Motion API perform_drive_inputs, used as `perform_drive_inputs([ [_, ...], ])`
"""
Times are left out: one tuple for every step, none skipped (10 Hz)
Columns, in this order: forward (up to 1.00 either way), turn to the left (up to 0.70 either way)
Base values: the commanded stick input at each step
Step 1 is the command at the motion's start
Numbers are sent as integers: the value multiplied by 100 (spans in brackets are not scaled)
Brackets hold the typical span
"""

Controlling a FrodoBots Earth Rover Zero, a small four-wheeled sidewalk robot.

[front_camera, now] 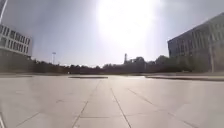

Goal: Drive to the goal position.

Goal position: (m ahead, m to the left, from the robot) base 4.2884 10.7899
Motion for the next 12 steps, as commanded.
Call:
perform_drive_inputs([
  [70, 31],
  [70, 34],
  [70, 25],
  [70, 1],
  [70, 0],
  [70, 0],
  [70, 0],
  [70, 0],
  [70, 0],
  [70, 0],
  [70, 0],
  [70, 0],
])
